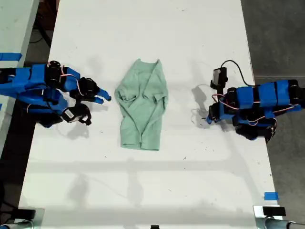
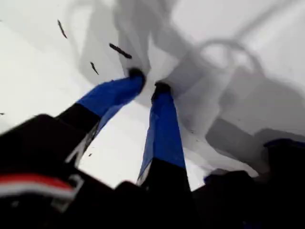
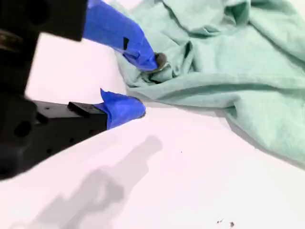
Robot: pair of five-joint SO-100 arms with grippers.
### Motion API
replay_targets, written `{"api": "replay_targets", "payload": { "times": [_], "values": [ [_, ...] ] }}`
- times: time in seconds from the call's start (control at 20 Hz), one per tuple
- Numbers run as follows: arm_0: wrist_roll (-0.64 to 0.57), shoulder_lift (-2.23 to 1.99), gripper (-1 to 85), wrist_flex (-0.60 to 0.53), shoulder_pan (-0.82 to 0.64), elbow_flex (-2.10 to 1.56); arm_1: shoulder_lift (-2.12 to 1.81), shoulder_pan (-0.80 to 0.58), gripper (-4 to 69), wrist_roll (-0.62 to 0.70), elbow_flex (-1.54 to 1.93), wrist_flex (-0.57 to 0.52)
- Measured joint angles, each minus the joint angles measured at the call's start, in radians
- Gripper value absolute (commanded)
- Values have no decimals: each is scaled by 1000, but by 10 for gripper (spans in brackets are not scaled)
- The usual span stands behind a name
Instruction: Fold t shirt
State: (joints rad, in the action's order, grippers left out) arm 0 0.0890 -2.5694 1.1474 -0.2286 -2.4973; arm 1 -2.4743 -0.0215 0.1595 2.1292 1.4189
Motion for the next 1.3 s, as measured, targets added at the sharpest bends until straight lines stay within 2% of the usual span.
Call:
{"api": "replay_targets", "payload": {
  "times": [0.15, 0.3, 0.4, 0.5, 0.6, 0.85, 1.3],
  "values": [
    [-78, 396, 156, 11, 80, 307, 448, 86, 238, -17, -423, 84],
    [-103, 623, 160, 11, 192, 476, 762, 121, 236, -23, -805, 221],
    [-106, 732, 164, 11, 258, 543, 897, 123, 233, -17, -1023, 268],
    [-106, 813, 164, 11, 301, 561, 969, 123, 237, 26, -1186, 270],
    [-106, 862, 167, 11, 310, 563, 980, 129, 235, 95, -1243, 215],
    [-115, 940, 167, -5, 293, 563, 919, 164, 159, 296, -1244, -51],
    [-121, 951, 152, -11, 278, 600, 870, 118, 157, 310, -1216, -95]
  ]
}}
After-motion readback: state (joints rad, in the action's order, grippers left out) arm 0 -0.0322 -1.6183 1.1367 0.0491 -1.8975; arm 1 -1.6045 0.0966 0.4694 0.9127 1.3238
